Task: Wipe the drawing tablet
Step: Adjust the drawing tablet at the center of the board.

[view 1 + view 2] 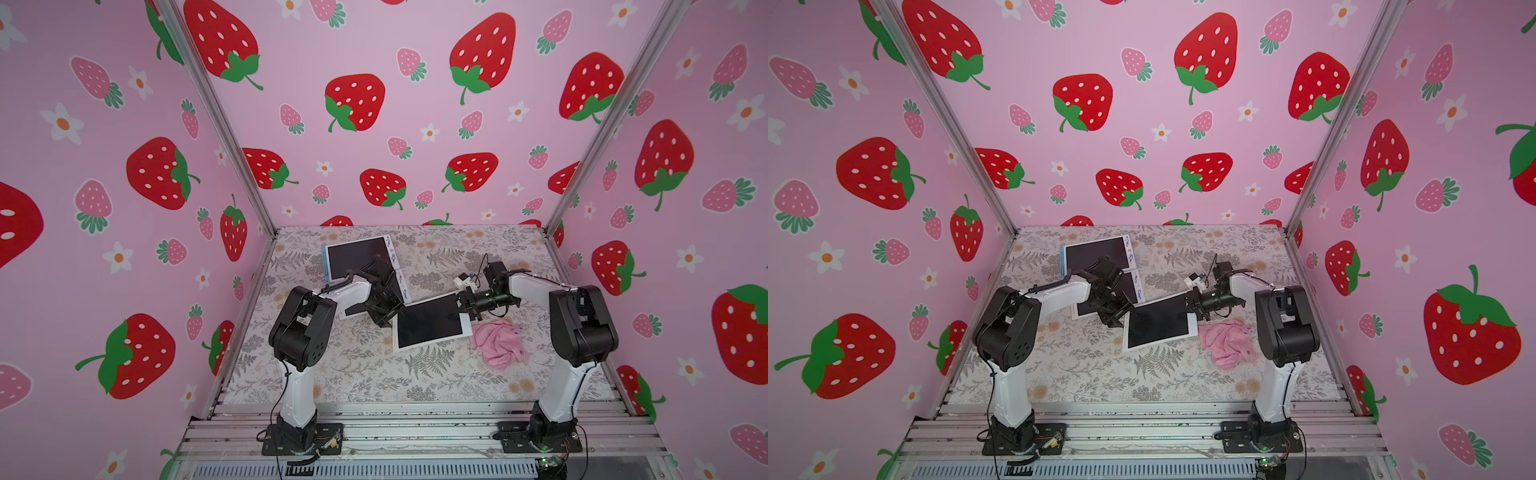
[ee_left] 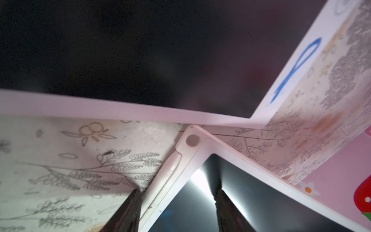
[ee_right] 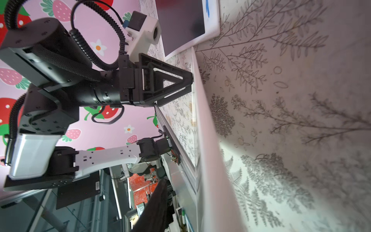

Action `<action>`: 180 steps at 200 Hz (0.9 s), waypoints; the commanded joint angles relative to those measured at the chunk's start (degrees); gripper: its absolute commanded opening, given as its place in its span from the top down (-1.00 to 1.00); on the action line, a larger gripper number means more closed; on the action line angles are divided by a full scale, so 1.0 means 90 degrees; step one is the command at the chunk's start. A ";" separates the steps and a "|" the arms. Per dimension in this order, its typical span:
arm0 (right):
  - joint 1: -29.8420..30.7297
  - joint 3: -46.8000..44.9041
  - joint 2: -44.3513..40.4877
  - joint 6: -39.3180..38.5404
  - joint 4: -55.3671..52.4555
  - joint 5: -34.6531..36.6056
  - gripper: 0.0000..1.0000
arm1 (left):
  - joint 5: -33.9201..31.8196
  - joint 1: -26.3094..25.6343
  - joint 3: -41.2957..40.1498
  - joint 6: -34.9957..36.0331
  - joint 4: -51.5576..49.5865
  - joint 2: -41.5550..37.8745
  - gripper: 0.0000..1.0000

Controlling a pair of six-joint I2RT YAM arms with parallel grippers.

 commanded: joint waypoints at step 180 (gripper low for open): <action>0.2888 0.4250 -0.0184 -0.0036 -0.3919 1.1846 1.00 | -0.0357 0.0072 0.0235 0.0465 -0.0623 -0.1682 -0.22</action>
